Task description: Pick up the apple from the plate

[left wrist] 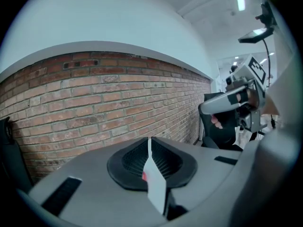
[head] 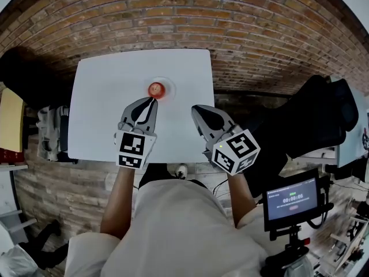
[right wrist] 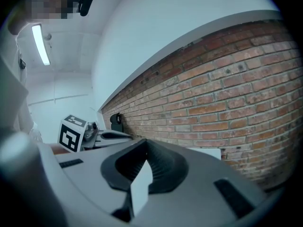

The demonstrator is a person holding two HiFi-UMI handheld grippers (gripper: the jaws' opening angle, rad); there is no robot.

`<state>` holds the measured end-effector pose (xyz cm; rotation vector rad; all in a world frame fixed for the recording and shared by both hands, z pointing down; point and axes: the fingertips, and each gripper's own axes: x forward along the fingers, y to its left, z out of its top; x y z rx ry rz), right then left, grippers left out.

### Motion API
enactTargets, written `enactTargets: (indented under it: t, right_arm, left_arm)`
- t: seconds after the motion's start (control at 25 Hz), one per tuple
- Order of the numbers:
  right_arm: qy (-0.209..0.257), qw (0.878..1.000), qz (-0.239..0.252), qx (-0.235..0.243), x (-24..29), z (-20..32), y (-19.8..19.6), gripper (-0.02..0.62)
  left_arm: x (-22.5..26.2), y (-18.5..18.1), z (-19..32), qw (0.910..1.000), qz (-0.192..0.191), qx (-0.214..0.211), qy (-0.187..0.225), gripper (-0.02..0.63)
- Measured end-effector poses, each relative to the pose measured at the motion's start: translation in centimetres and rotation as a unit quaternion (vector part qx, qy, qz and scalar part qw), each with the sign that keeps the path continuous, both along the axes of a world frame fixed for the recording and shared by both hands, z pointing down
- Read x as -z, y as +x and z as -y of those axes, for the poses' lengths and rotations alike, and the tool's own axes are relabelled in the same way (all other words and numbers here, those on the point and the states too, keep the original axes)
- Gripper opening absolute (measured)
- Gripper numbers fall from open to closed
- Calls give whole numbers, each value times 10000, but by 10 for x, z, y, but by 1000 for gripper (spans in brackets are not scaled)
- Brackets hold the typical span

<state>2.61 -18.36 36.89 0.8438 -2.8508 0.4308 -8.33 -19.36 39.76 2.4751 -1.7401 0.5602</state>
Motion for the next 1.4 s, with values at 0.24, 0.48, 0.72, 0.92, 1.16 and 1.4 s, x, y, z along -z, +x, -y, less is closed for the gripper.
enactTargets:
  t: [0.24, 0.48, 0.72, 0.92, 1.16, 1.4]
  right_arm:
    - [-200, 9997, 6, -140, -9, 19, -13, 3]
    - [-360, 9989, -128, -285, -21, 32, -18, 3]
    - [-560, 9974, -244, -394, -35, 43, -28, 3]
    - [-592, 9965, -383, -446, -41, 49, -34, 3]
    - [-637, 9957, -459, -494, -48, 55, -40, 3]
    - [-739, 9945, -507, -541, -54, 59, -40, 3]
  left_arm:
    - [-20, -14, 22, 9997, -37, -136, -222, 9]
    - [-40, -19, 40, 9988, -78, -270, -410, 9]
    - [-59, -22, 50, 9966, -245, -517, -587, 11]
    - [-73, -23, 59, 9943, -232, -680, -782, 46]
    - [-91, -26, 66, 9916, -175, -793, -1003, 69]
    - [-109, -27, 72, 9882, -117, -885, -1247, 106]
